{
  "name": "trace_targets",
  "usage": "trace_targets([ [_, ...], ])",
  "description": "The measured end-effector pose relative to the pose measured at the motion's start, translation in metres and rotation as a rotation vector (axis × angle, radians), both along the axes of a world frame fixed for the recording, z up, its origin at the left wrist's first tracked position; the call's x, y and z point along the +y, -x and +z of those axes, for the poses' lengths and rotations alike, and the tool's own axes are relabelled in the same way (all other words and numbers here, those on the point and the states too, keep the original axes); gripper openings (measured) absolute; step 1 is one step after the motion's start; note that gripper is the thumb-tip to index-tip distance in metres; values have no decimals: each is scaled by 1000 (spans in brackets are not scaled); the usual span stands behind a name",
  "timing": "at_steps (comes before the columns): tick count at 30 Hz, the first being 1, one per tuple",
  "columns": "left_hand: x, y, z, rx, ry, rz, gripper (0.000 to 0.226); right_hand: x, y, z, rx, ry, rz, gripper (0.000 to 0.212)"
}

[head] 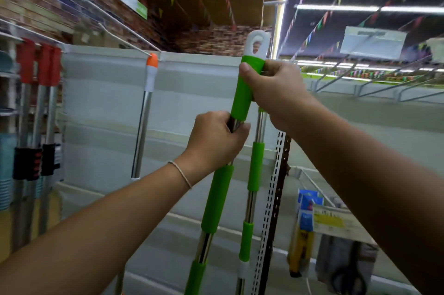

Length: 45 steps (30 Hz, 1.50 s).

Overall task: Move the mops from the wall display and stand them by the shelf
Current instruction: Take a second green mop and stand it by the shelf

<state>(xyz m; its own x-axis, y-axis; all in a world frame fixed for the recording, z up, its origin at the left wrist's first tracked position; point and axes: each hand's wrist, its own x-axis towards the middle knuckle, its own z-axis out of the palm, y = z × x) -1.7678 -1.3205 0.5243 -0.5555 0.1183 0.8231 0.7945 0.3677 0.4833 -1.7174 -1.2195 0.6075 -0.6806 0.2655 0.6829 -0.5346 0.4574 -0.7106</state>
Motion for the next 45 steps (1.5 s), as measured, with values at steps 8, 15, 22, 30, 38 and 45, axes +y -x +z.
trace_targets([
  [8, 9, 11, 17, 125, -13, -15, 41, 1, 2, 17, 72, 25, -83, 18],
  [15, 24, 19, 19, 123, -4, -56, 40, 14, 6, 21, 63, 31, -123, 20],
  [22, 46, 38, 14, 55, 4, -33, 46, 31, 30, 21, -38, 44, -124, 16],
  [30, 73, 68, 7, -37, 12, -28, 42, 53, 64, 18, -131, 1, -212, 21],
  [38, 93, 101, 8, -62, 60, 44, 41, 71, 101, 22, -174, -41, -307, 33],
  [45, 107, 124, 3, -42, 45, 48, 38, 81, 125, 24, -194, -78, -370, 37],
])
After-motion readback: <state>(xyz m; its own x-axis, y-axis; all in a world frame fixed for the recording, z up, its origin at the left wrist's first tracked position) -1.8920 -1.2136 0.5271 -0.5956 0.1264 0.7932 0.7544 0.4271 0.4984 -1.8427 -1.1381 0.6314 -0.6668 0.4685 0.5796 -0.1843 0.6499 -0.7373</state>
